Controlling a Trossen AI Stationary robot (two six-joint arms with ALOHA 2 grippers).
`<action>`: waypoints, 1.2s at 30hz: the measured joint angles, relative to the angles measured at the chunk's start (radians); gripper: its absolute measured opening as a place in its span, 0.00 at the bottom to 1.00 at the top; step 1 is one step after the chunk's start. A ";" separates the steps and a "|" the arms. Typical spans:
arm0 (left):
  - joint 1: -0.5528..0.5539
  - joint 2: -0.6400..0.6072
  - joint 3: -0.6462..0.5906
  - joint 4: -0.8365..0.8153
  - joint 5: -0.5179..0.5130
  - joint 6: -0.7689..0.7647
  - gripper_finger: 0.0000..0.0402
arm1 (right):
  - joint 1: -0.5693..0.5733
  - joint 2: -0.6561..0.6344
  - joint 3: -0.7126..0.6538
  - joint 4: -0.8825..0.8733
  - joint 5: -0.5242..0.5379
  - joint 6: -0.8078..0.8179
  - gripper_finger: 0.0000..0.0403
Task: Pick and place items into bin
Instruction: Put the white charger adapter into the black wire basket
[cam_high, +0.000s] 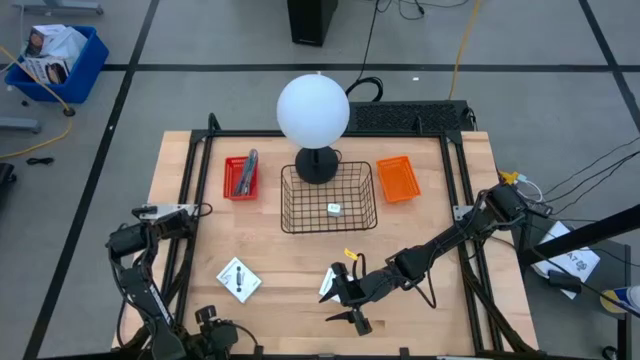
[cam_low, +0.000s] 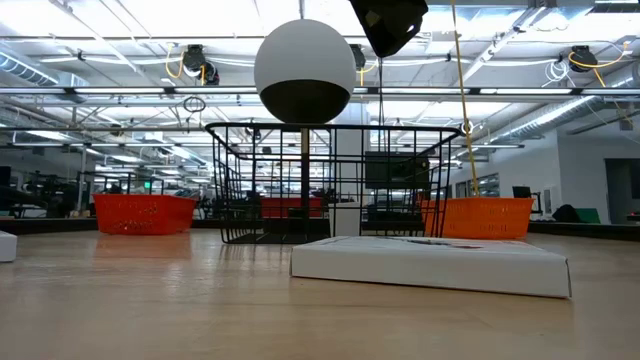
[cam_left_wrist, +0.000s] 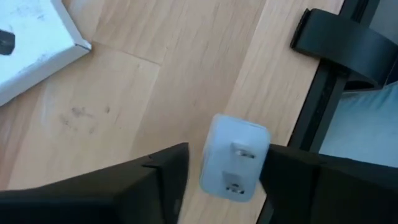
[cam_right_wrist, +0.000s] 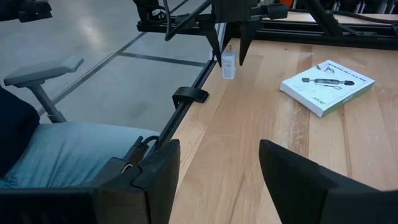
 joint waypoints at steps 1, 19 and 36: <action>0.000 0.000 0.000 0.000 0.000 0.007 0.39 | 0.000 0.000 0.000 0.000 0.000 0.000 0.52; 0.116 -0.005 0.000 -0.112 -0.288 0.103 0.30 | 0.002 -0.001 0.000 -0.013 0.000 0.000 0.52; 0.399 -0.222 0.000 -0.189 -0.537 0.431 0.30 | 0.017 -0.003 0.000 -0.099 -0.003 0.026 0.52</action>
